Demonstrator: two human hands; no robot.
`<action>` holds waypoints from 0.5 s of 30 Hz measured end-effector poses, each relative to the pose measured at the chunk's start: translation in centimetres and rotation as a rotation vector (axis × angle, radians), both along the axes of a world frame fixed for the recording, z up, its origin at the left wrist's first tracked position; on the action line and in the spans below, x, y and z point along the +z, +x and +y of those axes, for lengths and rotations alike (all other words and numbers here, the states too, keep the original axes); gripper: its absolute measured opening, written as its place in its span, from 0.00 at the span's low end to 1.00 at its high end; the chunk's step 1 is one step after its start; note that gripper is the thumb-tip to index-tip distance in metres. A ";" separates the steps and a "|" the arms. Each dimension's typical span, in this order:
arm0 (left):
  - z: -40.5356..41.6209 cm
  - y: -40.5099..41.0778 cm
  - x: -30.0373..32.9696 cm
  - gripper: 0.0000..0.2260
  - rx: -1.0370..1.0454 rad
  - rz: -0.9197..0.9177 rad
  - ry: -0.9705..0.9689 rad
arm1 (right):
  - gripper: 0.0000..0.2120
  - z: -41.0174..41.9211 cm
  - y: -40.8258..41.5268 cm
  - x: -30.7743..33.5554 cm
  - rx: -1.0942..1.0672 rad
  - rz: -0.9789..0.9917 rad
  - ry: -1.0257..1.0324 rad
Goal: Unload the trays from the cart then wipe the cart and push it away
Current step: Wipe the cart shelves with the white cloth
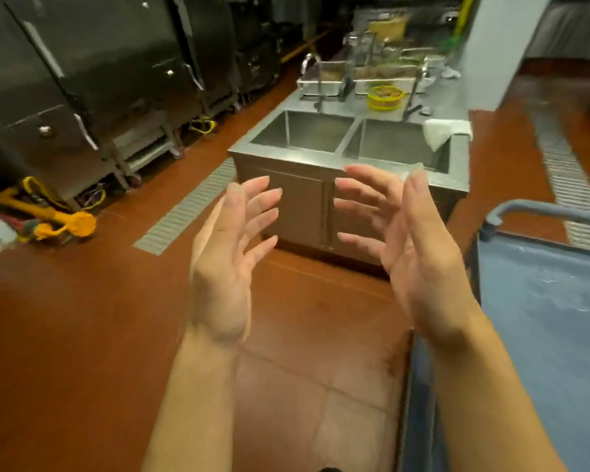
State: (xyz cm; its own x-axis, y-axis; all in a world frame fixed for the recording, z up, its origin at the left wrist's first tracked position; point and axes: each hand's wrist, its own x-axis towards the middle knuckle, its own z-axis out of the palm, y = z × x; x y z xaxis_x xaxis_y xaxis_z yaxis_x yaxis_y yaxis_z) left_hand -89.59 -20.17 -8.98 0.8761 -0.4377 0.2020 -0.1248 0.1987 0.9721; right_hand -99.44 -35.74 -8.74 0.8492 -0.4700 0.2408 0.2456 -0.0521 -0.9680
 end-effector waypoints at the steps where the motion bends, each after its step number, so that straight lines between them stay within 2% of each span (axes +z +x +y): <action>1: -2.4 1.9 -0.4 0.27 -0.061 0.008 0.003 | 0.33 -2.1 1.1 -0.3 -0.060 -0.002 0.012; 5: -11.4 9.1 -1.8 0.26 -0.248 0.013 0.004 | 0.36 -9.7 5.7 -2.0 -0.207 -0.010 0.024; 8: -17.4 15.0 -1.2 0.26 -0.283 -0.034 -0.025 | 0.40 -15.8 10.7 -1.9 -0.251 -0.023 0.032; 12: -23.6 22.1 0.6 0.26 -0.332 -0.041 -0.044 | 0.35 -22.1 16.6 -0.5 -0.339 -0.016 0.052; 15: -28.7 27.0 1.2 0.26 -0.349 -0.036 -0.073 | 0.37 -26.5 20.6 0.3 -0.379 -0.031 0.029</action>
